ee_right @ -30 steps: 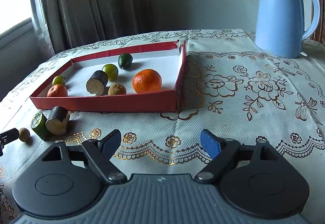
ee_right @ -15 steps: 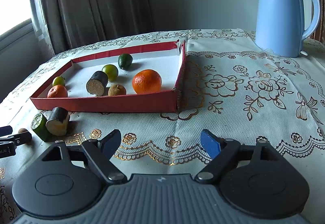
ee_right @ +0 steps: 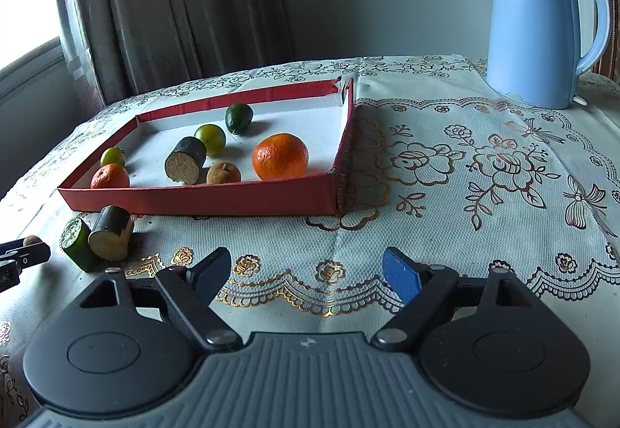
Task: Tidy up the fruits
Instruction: 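Move the left tool to the small brown round fruit and grasp it, then carry the brown fruit into the tray and open the left gripper, then move the right tool to the cut dark cylinder piece and grasp it, then carry the cylinder piece into the tray and open the right gripper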
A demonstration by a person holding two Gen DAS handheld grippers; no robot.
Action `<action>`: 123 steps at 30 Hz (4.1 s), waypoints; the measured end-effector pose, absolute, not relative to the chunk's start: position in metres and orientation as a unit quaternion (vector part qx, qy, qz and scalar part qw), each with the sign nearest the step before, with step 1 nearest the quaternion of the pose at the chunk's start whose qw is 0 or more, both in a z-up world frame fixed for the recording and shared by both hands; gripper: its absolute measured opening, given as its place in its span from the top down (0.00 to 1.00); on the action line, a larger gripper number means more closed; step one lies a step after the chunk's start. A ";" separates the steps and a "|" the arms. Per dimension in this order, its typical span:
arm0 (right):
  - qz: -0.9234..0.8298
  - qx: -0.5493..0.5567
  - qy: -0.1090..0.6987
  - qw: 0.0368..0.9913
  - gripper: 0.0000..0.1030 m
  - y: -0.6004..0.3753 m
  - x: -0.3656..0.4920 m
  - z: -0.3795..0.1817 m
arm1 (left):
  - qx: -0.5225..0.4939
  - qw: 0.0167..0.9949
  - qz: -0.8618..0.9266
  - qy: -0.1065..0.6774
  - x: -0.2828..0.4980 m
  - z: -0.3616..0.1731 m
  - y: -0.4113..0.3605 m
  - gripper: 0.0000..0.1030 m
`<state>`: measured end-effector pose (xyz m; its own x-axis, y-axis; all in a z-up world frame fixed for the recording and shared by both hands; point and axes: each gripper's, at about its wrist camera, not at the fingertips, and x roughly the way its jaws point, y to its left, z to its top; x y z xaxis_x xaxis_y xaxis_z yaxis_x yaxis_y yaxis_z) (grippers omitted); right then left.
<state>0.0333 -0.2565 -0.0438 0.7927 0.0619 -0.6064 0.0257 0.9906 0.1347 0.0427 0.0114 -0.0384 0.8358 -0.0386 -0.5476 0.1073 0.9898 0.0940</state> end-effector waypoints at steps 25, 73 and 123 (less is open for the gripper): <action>0.010 0.068 0.322 0.944 0.17 -0.257 0.034 -0.044 | 0.072 0.963 -0.045 0.254 0.076 -0.009 -0.025 0.77; 0.143 0.000 0.277 0.950 0.14 -0.158 0.051 -0.022 | -0.002 0.975 0.045 0.219 0.038 -0.035 0.068 0.00; 0.104 -0.002 0.260 0.960 0.69 -0.178 0.036 -0.016 | -0.008 0.972 0.047 0.229 0.040 -0.037 0.070 0.00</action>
<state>0.0364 -0.1779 -0.0160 0.8432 0.1979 -0.4999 -0.2000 0.9785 0.0501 0.0405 0.0702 -0.0367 0.8907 0.0876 -0.4460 -0.0949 0.9955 0.0060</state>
